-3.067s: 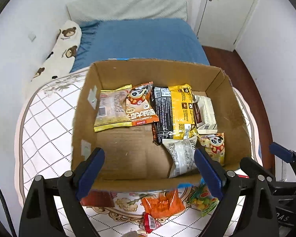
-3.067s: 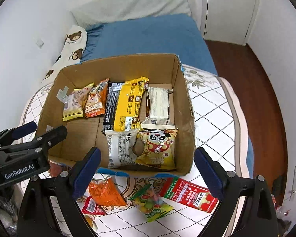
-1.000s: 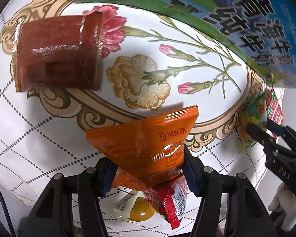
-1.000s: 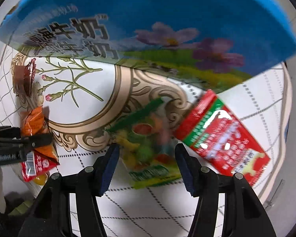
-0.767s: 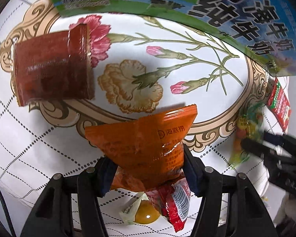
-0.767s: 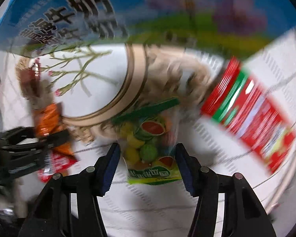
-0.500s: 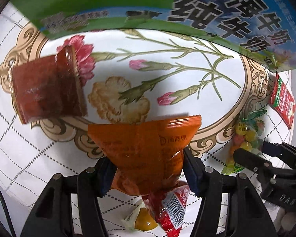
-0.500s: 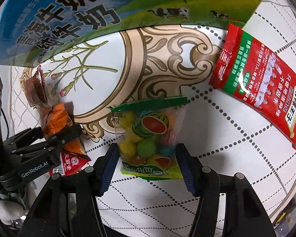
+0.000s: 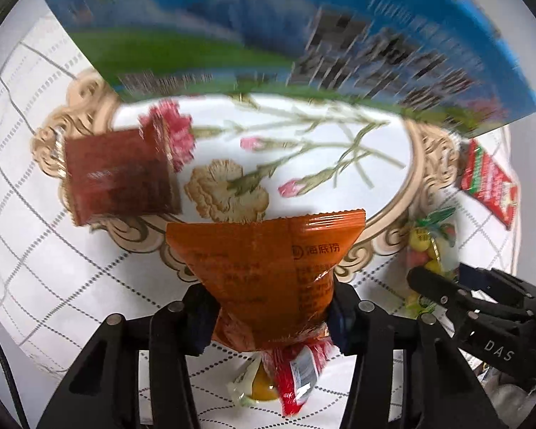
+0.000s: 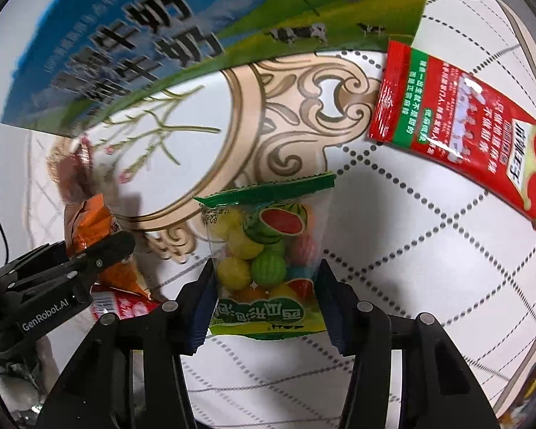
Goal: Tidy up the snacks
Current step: 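Carry both packets into the box and open both tools to release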
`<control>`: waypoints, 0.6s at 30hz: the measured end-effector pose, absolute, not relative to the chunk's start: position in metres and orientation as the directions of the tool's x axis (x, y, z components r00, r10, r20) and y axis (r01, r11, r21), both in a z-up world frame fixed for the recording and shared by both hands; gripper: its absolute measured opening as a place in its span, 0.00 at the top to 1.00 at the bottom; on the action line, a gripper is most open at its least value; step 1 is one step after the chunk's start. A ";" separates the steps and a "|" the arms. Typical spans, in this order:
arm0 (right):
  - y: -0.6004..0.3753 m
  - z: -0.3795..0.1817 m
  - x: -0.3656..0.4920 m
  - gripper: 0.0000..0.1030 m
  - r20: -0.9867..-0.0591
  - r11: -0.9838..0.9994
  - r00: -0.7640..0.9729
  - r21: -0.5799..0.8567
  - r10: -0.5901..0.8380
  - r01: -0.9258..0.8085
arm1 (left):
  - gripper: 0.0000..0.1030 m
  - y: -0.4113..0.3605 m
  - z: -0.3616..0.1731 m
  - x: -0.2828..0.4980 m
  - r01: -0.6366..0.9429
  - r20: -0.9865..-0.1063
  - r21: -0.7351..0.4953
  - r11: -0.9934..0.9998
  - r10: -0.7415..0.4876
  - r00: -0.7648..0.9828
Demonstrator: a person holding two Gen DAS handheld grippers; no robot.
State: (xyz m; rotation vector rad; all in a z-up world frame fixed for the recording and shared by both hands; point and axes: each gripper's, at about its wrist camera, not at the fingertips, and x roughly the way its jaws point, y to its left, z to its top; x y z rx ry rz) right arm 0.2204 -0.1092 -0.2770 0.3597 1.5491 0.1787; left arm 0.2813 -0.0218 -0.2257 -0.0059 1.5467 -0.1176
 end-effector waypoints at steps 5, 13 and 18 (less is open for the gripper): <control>-0.121 -0.238 0.209 0.46 -0.908 0.904 0.080 0.417 0.410 0.097 | 0.54 -0.032 -0.176 0.284 0.082 -0.985 -0.140 0.987 -0.147 0.090; -0.124 -0.143 0.229 0.46 -0.837 0.856 0.208 0.517 0.506 0.002 | 0.54 -0.002 -0.084 0.322 0.102 -0.939 -0.286 0.953 -0.300 0.168; -0.113 -0.103 0.275 0.46 -0.804 0.840 0.271 0.542 0.530 -0.034 | 0.53 0.034 -0.053 0.375 0.103 -0.947 -0.262 0.960 -0.276 0.166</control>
